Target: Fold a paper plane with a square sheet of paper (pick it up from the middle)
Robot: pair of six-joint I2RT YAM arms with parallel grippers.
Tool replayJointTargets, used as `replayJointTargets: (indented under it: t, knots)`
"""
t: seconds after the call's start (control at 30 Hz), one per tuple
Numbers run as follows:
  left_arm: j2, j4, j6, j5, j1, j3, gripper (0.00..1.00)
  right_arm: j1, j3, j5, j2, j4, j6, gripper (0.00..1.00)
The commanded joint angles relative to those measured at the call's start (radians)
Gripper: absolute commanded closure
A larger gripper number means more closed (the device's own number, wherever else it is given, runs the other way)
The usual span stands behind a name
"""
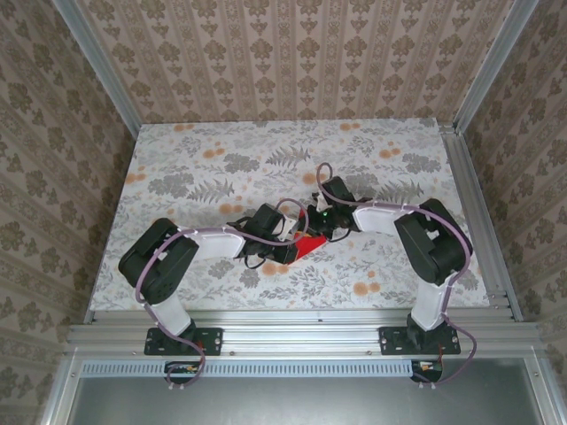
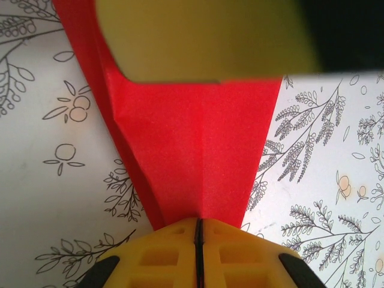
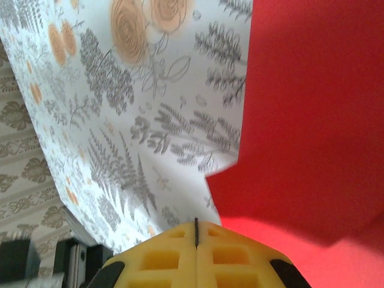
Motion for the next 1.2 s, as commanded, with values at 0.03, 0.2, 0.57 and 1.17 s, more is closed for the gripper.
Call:
replayJointTargets:
  t: [0.03, 0.2, 0.57, 1.17]
  knots:
    - [0.04, -0.216, 0.03, -0.033, -0.011, -0.059, 0.9, -0.023, 0.061, 0.002, 0.078, -0.01, -0.032, 0.94]
    - [0.038, -0.223, 0.037, -0.033, -0.01, -0.057, 0.9, -0.059, 0.092, 0.013, 0.13, -0.048, -0.094, 0.94]
    - [0.038, -0.247, 0.049, -0.018, -0.008, -0.046, 0.9, -0.156, 0.127, -0.022, 0.201, -0.075, -0.204, 0.93]
    - [0.05, -0.269, 0.058, 0.004, -0.004, -0.04, 0.9, -0.33, 0.152, -0.085, 0.211, -0.044, -0.257, 0.92]
